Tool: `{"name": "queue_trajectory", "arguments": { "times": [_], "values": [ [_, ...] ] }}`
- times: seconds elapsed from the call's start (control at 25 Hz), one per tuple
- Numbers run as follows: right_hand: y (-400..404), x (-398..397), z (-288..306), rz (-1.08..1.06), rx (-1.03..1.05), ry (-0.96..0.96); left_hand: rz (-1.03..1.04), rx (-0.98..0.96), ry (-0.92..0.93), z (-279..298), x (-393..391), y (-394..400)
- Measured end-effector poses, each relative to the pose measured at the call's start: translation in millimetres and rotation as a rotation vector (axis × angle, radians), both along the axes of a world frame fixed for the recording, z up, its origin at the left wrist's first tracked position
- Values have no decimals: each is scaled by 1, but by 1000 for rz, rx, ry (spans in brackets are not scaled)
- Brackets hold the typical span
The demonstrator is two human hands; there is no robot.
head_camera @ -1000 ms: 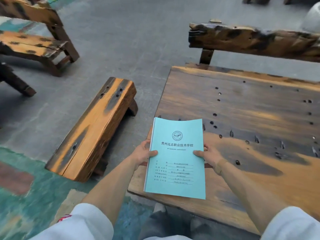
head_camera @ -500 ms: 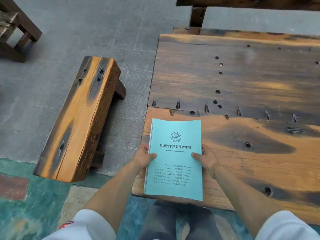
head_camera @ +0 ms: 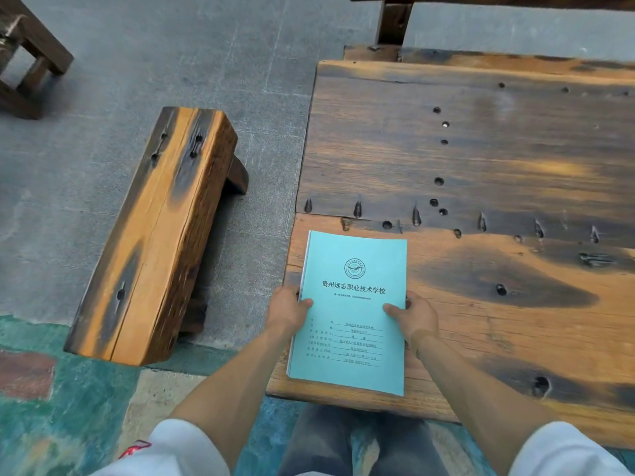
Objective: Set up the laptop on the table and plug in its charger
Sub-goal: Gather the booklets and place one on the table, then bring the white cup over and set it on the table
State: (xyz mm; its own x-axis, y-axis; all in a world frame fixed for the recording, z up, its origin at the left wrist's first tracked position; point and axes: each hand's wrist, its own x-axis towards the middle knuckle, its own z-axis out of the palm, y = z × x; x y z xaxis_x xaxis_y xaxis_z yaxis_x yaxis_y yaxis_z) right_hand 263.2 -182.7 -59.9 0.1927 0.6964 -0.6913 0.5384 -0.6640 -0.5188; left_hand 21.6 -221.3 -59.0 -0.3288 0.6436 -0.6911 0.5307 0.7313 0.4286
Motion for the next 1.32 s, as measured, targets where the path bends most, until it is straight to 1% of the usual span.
{"name": "queue_trajectory", "arguments": {
  "times": [0.16,0.36,0.52,0.64,0.72,0.84,0.92,1.08,1.2,1.32],
  "values": [
    [-9,-4,3,-33,5,-83,-57,-2,36,1,-4,3],
    [-14,-8,6,-82,-23,-22,65,10,6,-2,-1,-2],
    [-13,-7,6,-72,-32,17,25,-28,34,1,-2,2],
    [-10,-1,11,-4,-55,76,-63,-107,67,9,2,5],
    [-10,4,20,116,-36,31,-121,-132,134,20,7,8],
    [-13,22,42,366,22,-181,-227,-16,284,41,22,13],
    [-16,44,60,414,57,-279,-342,85,304,55,41,18],
    [-26,113,100,476,162,-393,-635,275,283,81,101,33],
    [-41,180,129,427,208,-452,-778,396,281,103,163,45],
    [-72,261,153,314,268,-531,-896,521,278,128,237,49]
  ]
}}
